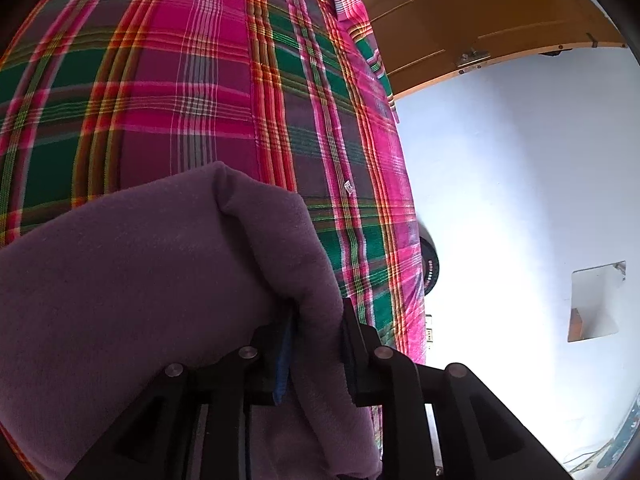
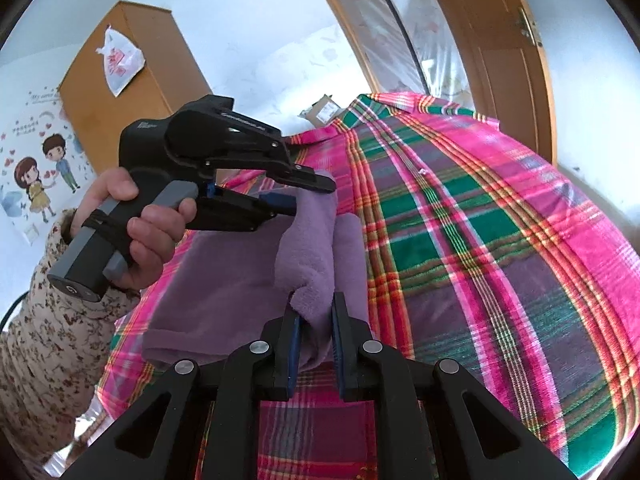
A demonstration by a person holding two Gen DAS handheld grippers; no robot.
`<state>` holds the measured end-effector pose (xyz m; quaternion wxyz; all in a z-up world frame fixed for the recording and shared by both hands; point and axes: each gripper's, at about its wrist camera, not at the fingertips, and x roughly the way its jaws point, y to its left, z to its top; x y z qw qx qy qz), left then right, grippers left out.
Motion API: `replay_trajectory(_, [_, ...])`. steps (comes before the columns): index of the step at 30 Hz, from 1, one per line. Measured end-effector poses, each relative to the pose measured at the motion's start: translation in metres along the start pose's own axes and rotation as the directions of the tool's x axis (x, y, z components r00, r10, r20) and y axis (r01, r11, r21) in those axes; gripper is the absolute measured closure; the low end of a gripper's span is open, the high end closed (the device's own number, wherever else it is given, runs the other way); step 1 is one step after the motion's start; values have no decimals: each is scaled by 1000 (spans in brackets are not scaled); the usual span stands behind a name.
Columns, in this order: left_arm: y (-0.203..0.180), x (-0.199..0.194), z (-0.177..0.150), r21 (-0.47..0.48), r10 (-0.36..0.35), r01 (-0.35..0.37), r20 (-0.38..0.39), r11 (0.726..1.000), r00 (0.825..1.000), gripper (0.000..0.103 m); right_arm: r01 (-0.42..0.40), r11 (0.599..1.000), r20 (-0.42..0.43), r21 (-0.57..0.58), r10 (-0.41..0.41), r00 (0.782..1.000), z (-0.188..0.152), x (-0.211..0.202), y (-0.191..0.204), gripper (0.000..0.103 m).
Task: Fold clothes
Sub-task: 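Lift the garment edge with both grippers and fold it over the stack, then open both grippers and release the folded garment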
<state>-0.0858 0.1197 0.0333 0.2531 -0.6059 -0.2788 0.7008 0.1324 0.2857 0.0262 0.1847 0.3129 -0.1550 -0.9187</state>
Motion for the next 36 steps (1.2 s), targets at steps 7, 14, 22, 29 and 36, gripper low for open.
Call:
replay_trajectory(7, [-1,-24,-17,59,-45,44,14,997,999,78,7,998,-6,64,-6,1000,-3,-3,-13,85])
replay_trajectory(14, [18,-66,-51,82,-34,27,83,996,996,78,41,992,-3,117,-41,999,-5,-10,-23,83])
replay_trajectory(22, [58,-107,-102,40,-68,63,159,997,985,78,154,980,35,125,-160,987,-2,-24,-20,83])
replay_trajectory(29, [79,-120,-140,20,-101,100,164,995,981,77,140,988,57,-61,-137,989,10,-16,17,77])
replay_trajectory(36, [94,-121,-166,11,-120,120,175,993,977,77,121,977,-60,-175,-133,989,25,18,23,77])
